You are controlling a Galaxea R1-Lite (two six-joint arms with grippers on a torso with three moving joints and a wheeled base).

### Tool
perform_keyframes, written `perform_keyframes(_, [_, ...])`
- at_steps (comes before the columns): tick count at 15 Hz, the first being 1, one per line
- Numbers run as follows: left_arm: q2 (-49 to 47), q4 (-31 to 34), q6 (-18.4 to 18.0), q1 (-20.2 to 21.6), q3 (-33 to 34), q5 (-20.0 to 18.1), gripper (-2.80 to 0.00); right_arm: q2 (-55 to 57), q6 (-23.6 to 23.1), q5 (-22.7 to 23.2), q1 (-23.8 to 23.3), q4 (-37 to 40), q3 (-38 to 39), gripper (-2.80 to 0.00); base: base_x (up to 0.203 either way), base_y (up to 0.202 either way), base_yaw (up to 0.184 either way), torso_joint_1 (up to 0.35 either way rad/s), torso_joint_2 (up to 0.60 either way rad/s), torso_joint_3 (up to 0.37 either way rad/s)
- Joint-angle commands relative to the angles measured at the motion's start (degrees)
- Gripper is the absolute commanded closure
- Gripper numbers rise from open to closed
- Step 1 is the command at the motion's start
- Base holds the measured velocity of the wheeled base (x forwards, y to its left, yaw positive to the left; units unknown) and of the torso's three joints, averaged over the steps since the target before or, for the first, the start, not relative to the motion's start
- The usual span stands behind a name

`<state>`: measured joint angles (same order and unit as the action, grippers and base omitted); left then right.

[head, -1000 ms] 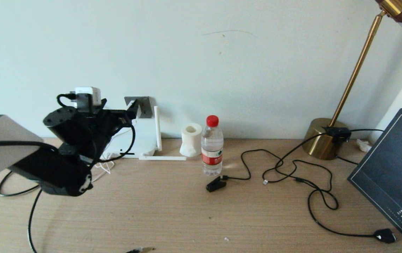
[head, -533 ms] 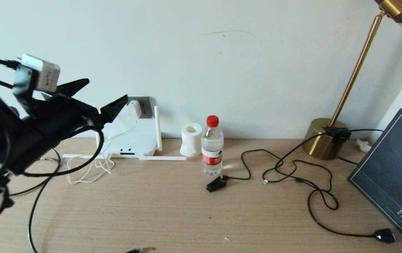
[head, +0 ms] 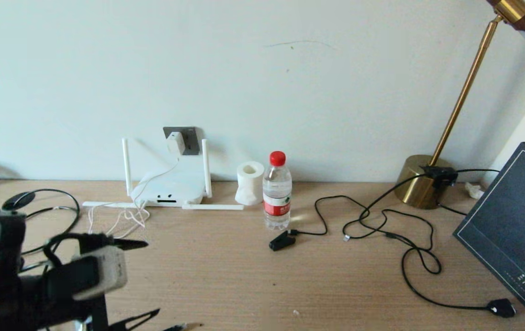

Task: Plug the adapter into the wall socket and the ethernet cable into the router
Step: Pick up cable

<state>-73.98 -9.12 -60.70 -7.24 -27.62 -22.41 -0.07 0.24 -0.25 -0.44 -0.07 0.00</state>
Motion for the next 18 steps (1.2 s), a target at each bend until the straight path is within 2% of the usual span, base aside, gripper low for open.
perform_keyframes(1, [-1.6,6.1,-4.6,0.0,1.3,-0.1,-2.80,0.1,0.0,0.0,0.0,0.0,0.0,0.00,0.000,0.000,0.000,0.000,0.00,0.000])
perform_keyframes(3, [-3.2,11.4,-9.1,0.0,2.4,0.5,-2.80,0.1,0.0,0.0,0.0,0.0,0.0,0.00,0.000,0.000,0.000,0.000,0.00,0.000])
perform_keyframes(4, [-4.2,12.2,-9.9,-0.1,2.4,1.2,-2.80,0.1,0.0,0.0,0.0,0.0,0.0,0.00,0.000,0.000,0.000,0.000,0.00,0.000])
perform_keyframes(7, [-8.5,12.5,-10.0,-0.6,0.0,2.5,-2.80,0.1,0.0,0.0,0.0,0.0,0.0,0.00,0.000,0.000,0.000,0.000,0.00,0.000])
perform_keyframes(12, [-13.9,12.8,-9.7,-0.8,-3.3,2.5,-2.80,0.1,0.0,0.0,0.0,0.0,0.0,0.00,0.000,0.000,0.000,0.000,0.00,0.000])
perform_keyframes(15, [-15.8,16.7,-6.9,-1.6,-5.8,2.4,-2.80,0.1,0.0,0.0,0.1,0.0,0.0,0.00,0.000,0.000,0.000,0.000,0.00,0.000])
perform_keyframes(18, [-17.0,18.1,-0.6,-6.2,-6.4,2.4,-2.80,0.1,0.0,0.0,0.0,0.0,0.0,0.00,0.000,0.000,0.000,0.000,0.00,0.000])
